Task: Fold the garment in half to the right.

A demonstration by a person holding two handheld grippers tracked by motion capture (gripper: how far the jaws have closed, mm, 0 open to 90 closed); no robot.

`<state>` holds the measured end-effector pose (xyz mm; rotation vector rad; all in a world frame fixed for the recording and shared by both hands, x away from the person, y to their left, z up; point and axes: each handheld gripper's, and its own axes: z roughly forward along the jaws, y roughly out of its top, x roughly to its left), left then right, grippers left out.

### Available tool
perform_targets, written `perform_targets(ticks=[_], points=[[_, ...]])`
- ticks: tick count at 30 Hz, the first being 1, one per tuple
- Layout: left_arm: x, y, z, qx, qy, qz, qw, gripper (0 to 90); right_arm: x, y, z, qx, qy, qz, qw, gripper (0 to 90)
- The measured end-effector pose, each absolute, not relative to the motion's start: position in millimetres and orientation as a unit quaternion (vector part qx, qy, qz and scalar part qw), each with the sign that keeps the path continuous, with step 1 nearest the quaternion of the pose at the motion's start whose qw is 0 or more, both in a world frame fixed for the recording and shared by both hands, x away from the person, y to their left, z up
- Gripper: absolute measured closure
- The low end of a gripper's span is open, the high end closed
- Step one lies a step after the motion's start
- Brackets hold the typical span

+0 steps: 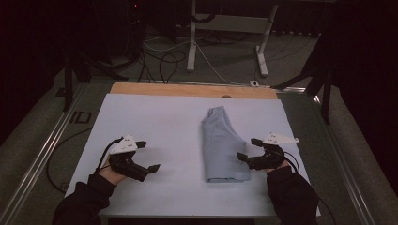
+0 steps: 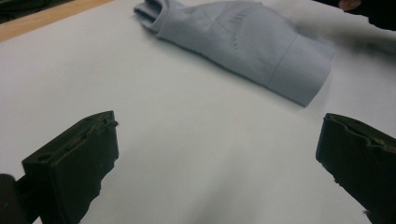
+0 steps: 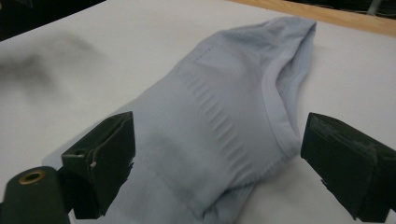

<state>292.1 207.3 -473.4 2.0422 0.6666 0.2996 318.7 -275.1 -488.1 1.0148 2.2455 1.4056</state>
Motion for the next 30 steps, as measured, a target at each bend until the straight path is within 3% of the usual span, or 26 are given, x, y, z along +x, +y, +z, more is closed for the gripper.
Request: perform_targets(ticks=[12, 30], points=[[275, 241, -504, 0.822, 0.306, 0.124, 0.465, 0.0, 298, -287, -506, 0.360, 0.778, 0.491, 0.156, 10.1], [252, 291, -521, 0.802, 0.363, 0.157, 0.447, 0.0, 276, -304, -521, 0.386, 0.766, 0.488, 0.160, 10.1]])
